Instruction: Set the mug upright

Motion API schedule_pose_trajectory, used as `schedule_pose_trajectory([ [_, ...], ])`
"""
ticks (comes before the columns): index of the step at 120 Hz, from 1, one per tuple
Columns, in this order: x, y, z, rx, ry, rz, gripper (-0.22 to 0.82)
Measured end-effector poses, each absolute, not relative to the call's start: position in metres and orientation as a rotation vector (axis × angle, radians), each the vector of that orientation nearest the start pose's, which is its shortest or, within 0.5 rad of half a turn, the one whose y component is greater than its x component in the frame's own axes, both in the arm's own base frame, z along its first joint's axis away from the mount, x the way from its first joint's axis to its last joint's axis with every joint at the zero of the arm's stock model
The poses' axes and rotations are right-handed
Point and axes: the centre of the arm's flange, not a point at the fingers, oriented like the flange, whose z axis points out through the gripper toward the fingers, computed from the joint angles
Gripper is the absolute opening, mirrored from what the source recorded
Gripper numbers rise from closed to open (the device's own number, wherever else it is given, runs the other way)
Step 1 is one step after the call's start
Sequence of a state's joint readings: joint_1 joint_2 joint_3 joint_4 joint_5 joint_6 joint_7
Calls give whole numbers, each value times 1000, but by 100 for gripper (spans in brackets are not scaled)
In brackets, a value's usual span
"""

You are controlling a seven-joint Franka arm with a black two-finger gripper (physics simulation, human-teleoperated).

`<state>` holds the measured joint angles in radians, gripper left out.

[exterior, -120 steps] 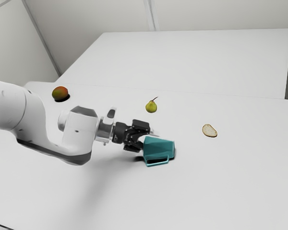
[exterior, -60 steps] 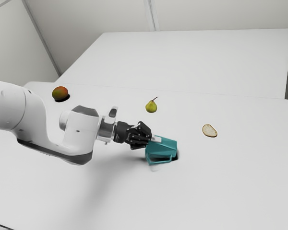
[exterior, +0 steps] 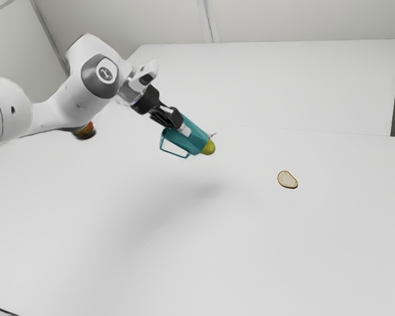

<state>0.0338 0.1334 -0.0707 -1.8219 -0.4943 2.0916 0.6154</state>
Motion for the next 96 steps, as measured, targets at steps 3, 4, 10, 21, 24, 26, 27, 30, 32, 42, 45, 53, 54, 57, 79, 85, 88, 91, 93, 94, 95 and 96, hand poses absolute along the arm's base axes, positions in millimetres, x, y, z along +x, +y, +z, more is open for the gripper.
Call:
schedule_pose_trajectory([
  [3, 615, -42, 482, -3366, 775, -394, -17],
  [4, 615, -42, 482, -3349, 780, -373, -17],
  [10, 616, -39, 478, -3251, 793, -246, -18],
  [21, 620, -27, 452, -3126, 748, -57, -18],
  [24, 621, -24, 444, -3099, 728, -21, -18],
  [26, 621, -22, 439, -3085, 714, 0, -18],
  [27, 622, -22, 437, -3078, 706, 9, -18],
  [30, 622, -20, 430, -3063, 681, 32, -18],
  [32, 623, -18, 425, -3055, 663, 46, -18],
  [42, 622, -14, 400, -3036, 572, 92, -18],
  [45, 622, -14, 397, -3034, 545, 95, -18],
  [53, 621, -13, 391, -3040, 473, 93, -18],
  [54, 620, -13, 389, -3041, 464, 95, -18],
  [57, 618, -14, 382, -3046, 439, 101, -18],
  [79, 614, -16, 368, -3096, 248, 47, -18],
  [85, 614, -17, 366, -3106, 202, 36, -18],
  [88, 613, -17, 364, -3110, 181, 35, -18],
  [91, 613, -17, 363, -3114, 160, 31, -18],
  [93, 613, -17, 362, -3115, 147, 29, -18],
  [94, 613, -17, 361, -3116, 141, 28, -18],
  [95, 613, -18, 361, -3117, 135, 27, -18],
  [96, 613, -18, 361, -3118, 129, 27, -18],
])
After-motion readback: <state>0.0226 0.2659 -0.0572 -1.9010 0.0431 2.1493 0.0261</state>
